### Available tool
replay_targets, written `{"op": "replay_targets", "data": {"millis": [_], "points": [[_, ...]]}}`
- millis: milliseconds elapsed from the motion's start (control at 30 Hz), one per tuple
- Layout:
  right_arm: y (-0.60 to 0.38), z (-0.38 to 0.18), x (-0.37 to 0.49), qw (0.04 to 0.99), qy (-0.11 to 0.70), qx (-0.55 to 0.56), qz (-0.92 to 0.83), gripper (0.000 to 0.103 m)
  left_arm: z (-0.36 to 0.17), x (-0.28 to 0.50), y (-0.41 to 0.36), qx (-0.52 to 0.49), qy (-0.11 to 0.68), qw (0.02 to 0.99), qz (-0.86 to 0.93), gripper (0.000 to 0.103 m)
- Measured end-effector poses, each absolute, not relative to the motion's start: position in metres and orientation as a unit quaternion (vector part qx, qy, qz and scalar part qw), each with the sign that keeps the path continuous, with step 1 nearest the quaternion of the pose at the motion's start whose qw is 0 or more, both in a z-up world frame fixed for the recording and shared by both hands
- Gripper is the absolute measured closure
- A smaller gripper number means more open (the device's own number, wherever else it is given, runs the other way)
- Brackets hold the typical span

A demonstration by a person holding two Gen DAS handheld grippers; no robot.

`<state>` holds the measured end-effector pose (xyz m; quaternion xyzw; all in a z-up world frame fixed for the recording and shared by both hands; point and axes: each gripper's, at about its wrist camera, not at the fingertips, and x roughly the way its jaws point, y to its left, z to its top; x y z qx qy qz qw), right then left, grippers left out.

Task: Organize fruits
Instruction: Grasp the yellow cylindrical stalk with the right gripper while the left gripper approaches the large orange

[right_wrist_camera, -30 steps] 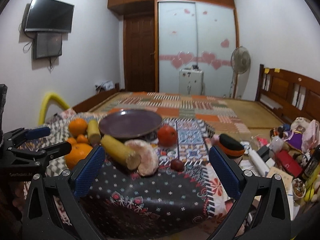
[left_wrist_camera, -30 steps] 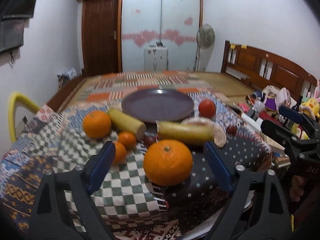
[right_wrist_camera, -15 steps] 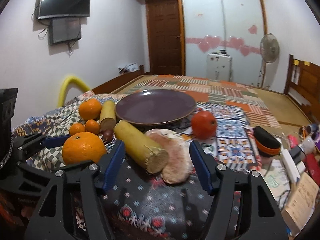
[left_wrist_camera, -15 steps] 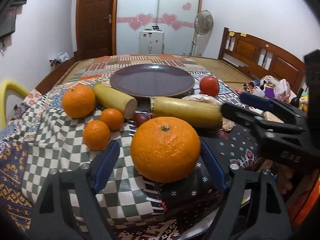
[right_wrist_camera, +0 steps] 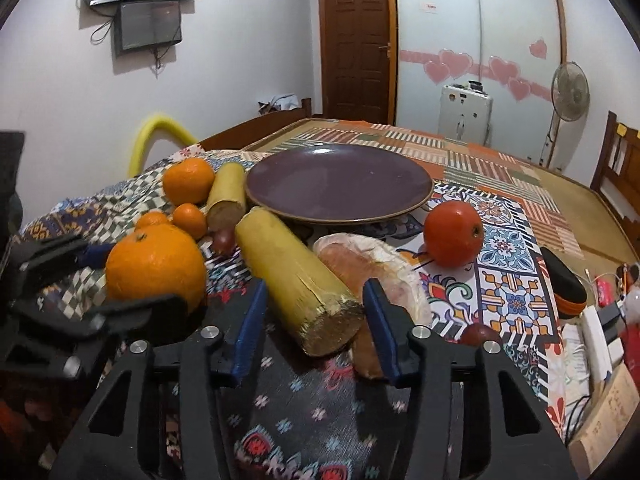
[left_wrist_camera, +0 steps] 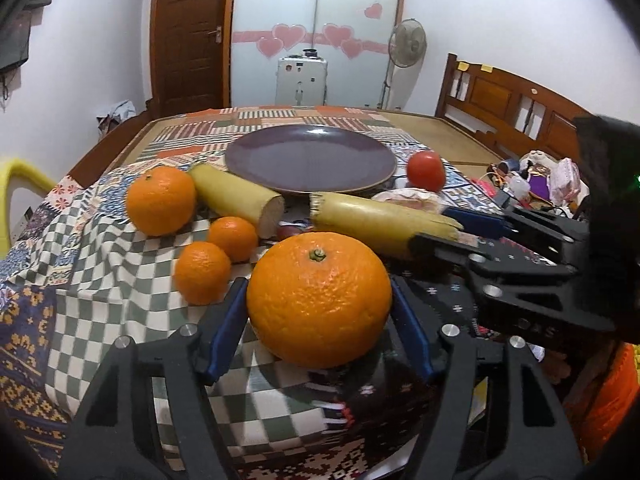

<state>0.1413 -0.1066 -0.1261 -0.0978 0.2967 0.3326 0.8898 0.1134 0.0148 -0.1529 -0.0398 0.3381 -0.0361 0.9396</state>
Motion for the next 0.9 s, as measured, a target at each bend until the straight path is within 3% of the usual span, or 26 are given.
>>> {"op": "replay_targets", "data": {"millis": [133, 900], "points": [[-0.109, -0.124, 0.128, 0.877, 0.307, -0.094, 0.357, 0.068, -0.153, 0.111, 0.025, -0.042, 0.342, 0.939, -0.023, 0.034], [-0.065, -0.142, 0.163, 0.858, 0.352, -0.086, 0.363, 0.069, -0.159, 0.108, 0.037, -0.047, 0.333, 0.942, -0.021, 0.034]]}}
